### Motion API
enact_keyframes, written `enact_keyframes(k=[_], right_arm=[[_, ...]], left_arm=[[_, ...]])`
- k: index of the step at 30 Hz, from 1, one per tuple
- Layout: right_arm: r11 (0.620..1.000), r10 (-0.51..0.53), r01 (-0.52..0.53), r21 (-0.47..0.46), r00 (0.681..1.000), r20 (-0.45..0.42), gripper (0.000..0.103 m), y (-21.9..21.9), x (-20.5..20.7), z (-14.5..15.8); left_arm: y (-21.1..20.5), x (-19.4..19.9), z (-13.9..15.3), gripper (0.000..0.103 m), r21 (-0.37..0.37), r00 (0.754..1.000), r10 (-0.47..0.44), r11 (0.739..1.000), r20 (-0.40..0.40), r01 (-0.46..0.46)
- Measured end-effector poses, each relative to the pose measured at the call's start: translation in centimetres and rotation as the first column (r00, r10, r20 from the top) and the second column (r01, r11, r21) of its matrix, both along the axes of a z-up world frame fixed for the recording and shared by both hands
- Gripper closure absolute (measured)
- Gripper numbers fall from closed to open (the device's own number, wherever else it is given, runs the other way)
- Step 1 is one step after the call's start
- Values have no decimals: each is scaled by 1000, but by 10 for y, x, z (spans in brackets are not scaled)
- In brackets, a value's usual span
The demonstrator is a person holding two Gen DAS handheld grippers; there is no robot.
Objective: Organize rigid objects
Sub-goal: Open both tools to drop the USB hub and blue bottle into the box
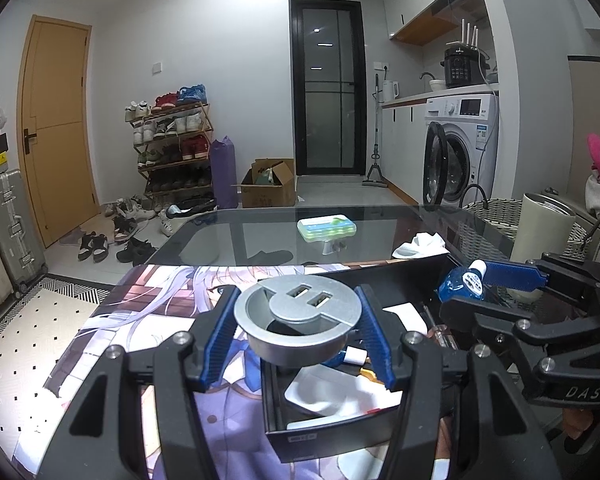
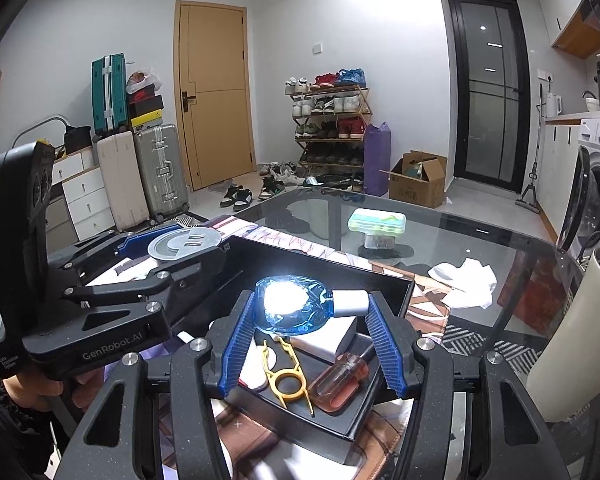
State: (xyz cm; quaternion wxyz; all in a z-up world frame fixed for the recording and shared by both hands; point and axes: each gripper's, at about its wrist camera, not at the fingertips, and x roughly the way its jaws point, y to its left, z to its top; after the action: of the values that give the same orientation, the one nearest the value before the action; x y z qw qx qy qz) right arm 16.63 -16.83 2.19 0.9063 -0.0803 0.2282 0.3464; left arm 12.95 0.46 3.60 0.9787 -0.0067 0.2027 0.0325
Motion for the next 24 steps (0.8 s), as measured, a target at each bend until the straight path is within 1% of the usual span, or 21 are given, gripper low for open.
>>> enact_keyframes(k=[6,10,19,22,23,24], right_arm=[[999,-14,15,-41,1000,6,47,5,5,-12],[999,-24,24,-34,1000,5,47,4,7,-13],[999,-35,35,-39,999,14,46,3,7,-13],[998,-40,41,-39,999,21,44,2,6,-12],[998,-39,40,-37,999,23,40,2,5,-12],[999,-37,38,-35,999,27,35,1,5,-11]], left_arm=[[-1,2,-1,45,10,1000,-1,1000,-10,1],[0,3,-1,45,7,1000,-3,1000,-15,3],[-4,5,-2,45,25,1000,-7,1000,-22,8],[-4,5,-2,44,27,1000,-5,1000,-23,5],[-4,5,-2,41,26,1000,-3,1000,-25,4],[-4,5,-2,38,25,1000,0,1000,-26,1]])
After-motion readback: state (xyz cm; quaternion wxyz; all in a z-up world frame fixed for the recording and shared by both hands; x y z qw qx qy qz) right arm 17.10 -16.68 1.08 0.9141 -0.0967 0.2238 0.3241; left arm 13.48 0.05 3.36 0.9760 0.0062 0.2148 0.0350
